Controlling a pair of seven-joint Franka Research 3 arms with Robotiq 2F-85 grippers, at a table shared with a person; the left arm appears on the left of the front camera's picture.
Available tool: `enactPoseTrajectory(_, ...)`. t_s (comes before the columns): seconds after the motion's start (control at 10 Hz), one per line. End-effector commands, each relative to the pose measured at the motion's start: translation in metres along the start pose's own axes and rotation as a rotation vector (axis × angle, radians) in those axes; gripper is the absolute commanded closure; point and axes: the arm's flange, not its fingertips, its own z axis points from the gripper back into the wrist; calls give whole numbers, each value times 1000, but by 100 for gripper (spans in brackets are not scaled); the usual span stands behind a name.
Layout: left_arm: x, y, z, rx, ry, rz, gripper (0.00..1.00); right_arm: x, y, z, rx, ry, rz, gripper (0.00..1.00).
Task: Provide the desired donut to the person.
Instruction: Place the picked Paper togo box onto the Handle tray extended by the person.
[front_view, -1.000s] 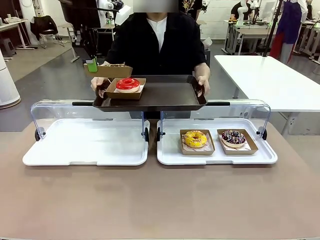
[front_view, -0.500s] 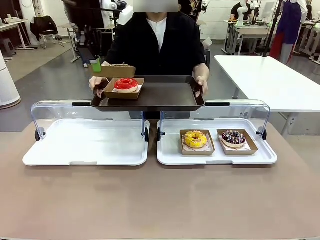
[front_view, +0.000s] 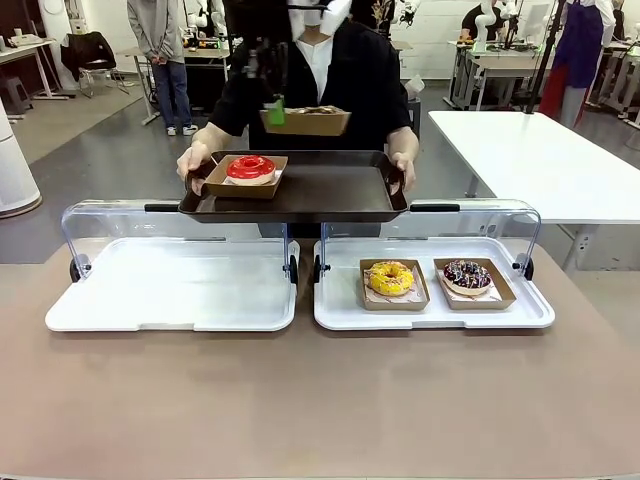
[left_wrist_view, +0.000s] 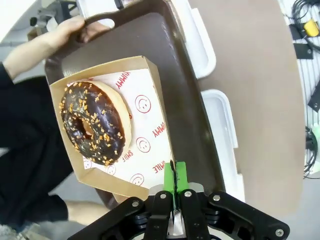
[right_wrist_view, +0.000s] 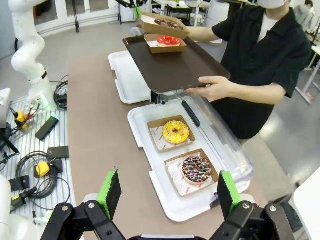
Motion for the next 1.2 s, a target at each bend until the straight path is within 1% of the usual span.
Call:
enactPoseTrajectory(0.0,24,45,-5,-36,22,-9,99,0,0,-2,3,-16,6,0)
enactPoseTrajectory(0.2,33,67,-31,-65,8,29,99,0,0,-2,3,-16,6,0)
enactPoseTrajectory(0.3,34,69,-46,-65,14,42,99,0,0,-2,3,-16,6,0)
enactPoseTrajectory(0.5,36,71,-73,-26,42,78,99,0,0,-2,3,-16,6,0)
enactPoseTrajectory(0.8,42,67,-93,-107,37,58,99,0,0,-2,3,-16,6,0)
enactPoseTrajectory(1.0,42,66,-108,-170,42,69,99,0,0,-2,3,-16,6,0)
enactPoseTrajectory(1.1,40,66,-112,-179,38,73,99,0,0,-2,3,-16,6,0)
